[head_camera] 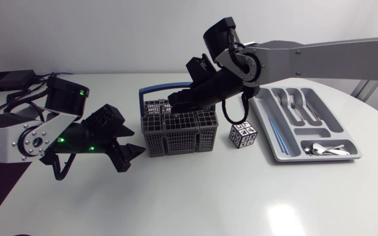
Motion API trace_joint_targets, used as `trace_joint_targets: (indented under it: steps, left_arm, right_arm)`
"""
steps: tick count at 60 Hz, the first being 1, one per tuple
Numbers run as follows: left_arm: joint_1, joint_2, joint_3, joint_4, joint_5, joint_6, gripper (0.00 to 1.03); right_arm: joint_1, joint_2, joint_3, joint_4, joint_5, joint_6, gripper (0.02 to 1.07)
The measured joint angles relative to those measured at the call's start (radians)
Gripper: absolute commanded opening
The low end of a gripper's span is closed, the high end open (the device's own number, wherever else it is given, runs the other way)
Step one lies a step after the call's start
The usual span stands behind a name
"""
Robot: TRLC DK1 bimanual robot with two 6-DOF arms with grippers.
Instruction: Transfer all utensils from the basket to the drawer tray.
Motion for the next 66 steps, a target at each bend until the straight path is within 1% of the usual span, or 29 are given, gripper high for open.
trace_joint_targets:
  steps: [7,18,24,31,41,49,58,62,66]
  left_arm:
    - [-0.015,0.0,0.0,0.0,-0.01,0.0,0.79]
    - [-0.033,0.0,0.0,0.0,-0.031,-0.001,0.79]
    - [-0.039,0.0,0.0,0.0,-0.038,-0.005,0.79]
    - [-0.041,0.0,0.0,0.0,-0.042,-0.011,0.79]
    - [-0.057,-0.002,0.0,-0.008,-0.06,-0.016,0.79]
    - [-0.068,-0.017,0.0,-0.024,-0.065,-0.019,0.79]
    - [-0.077,-0.037,0.0,-0.031,-0.072,-0.02,0.79]
    - [-0.077,-0.041,0.0,-0.036,-0.074,-0.02,0.79]
    - [-0.08,-0.042,0.0,-0.038,-0.084,-0.021,0.79]
  right_arm:
    - [-0.018,-0.026,-0.006,-0.01,-0.052,0.0,0.08]
    - [-0.061,-0.078,-0.006,-0.064,-0.16,0.008,0.08]
    - [-0.088,-0.1,-0.006,-0.12,-0.222,0.008,0.08]
    - [-0.124,-0.119,0.004,-0.195,-0.271,0.008,0.08]
    - [-0.182,-0.167,0.014,-0.288,-0.3,-0.002,0.08]
    - [-0.263,-0.246,0.019,-0.375,-0.343,-0.046,0.08]
    - [-0.381,-0.343,0.011,-0.481,-0.338,-0.116,0.08]
    - [-0.432,-0.387,-0.013,-0.517,-0.292,-0.154,0.08]
    - [-0.489,-0.428,-0.051,-0.566,-0.207,-0.208,0.08]
